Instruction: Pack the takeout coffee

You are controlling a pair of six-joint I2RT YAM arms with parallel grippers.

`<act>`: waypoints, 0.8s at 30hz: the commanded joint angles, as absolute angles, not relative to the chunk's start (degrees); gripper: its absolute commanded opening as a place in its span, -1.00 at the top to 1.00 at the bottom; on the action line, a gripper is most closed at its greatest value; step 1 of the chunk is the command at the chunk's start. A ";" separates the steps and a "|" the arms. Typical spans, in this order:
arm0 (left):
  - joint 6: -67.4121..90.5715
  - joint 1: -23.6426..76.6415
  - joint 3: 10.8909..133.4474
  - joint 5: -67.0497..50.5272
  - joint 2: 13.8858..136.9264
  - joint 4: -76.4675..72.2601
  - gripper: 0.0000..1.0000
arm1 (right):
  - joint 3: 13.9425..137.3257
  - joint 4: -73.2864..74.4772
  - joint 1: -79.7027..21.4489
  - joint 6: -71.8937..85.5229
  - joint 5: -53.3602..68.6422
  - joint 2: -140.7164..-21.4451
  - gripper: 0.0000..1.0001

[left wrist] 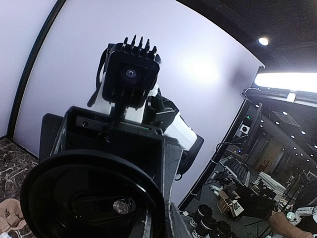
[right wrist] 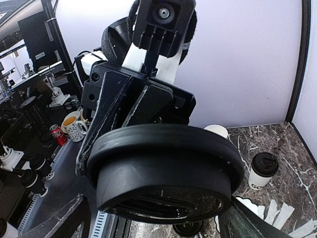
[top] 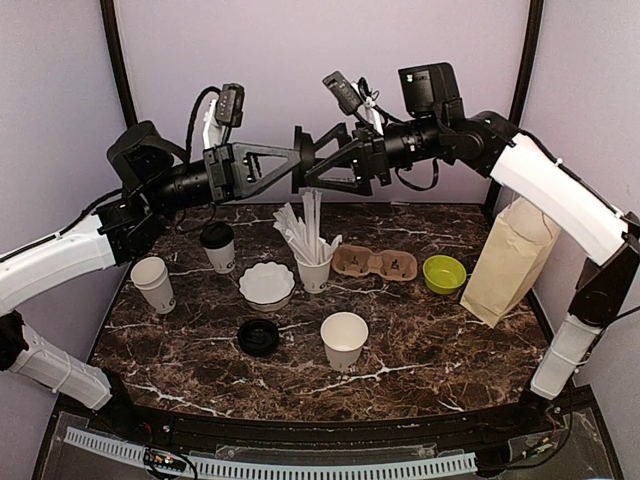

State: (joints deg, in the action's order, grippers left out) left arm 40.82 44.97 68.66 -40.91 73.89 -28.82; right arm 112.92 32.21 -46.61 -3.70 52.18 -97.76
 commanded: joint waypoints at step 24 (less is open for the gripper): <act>22.63 44.51 67.87 -21.78 61.38 3.60 -0.30 | 106.92 46.75 -47.66 -22.54 38.08 -94.78 -0.43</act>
